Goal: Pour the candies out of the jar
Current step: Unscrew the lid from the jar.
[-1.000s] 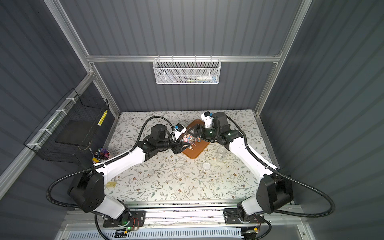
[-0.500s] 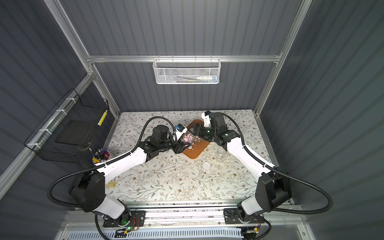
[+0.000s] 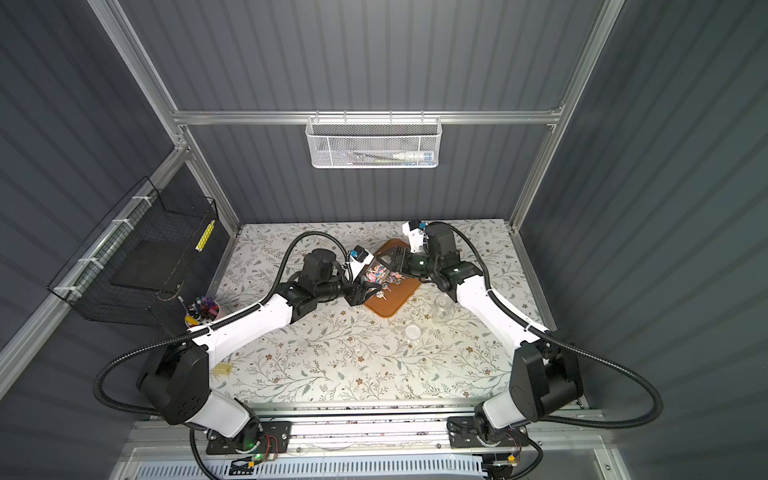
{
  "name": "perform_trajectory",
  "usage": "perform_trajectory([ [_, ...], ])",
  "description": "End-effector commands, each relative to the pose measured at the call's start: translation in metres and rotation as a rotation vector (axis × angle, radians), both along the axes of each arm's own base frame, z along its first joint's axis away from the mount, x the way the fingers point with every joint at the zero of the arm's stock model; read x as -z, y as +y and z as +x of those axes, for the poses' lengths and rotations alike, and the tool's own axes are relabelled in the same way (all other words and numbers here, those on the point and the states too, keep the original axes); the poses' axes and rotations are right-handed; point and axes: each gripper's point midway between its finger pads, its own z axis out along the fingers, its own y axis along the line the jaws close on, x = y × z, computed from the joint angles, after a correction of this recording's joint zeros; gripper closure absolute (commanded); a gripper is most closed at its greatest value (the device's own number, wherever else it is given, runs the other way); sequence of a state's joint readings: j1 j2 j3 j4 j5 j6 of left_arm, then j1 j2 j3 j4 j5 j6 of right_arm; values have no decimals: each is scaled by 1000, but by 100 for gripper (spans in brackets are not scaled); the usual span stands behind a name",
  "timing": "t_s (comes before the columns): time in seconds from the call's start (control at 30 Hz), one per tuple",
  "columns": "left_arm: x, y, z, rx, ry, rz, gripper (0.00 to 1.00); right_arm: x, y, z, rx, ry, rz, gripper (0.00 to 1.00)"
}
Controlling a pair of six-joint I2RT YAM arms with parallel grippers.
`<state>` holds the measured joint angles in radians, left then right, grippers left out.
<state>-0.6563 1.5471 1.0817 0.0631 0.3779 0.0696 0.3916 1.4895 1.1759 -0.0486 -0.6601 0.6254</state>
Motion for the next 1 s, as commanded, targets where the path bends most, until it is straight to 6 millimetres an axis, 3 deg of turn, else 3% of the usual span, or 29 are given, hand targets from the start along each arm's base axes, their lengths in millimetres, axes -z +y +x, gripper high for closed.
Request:
perform_trajectory([
  [0.0,-34,-20,-35,182,-12,-120,100,-67,30,-48,-363,-244,175,54],
  [0.1,-40,-20,-41,201,-8,-141,100,-77,30,-61,-434,-285,198,55],
  [0.23,-36,-21,-41,207,6,-136,100,-76,29,-62,-426,-283,193,55],
  [0.33,-30,-21,-34,175,21,-120,100,-69,28,-52,-363,-245,166,53],
  [0.47,-23,-13,-16,58,1,-84,100,-51,16,-25,-171,-148,75,42],
  [0.57,-21,-7,-6,-14,-18,-58,100,-37,10,-15,-74,-73,68,36],
  [0.97,-13,-6,2,-116,-101,34,100,-19,10,-3,115,13,-14,37],
])
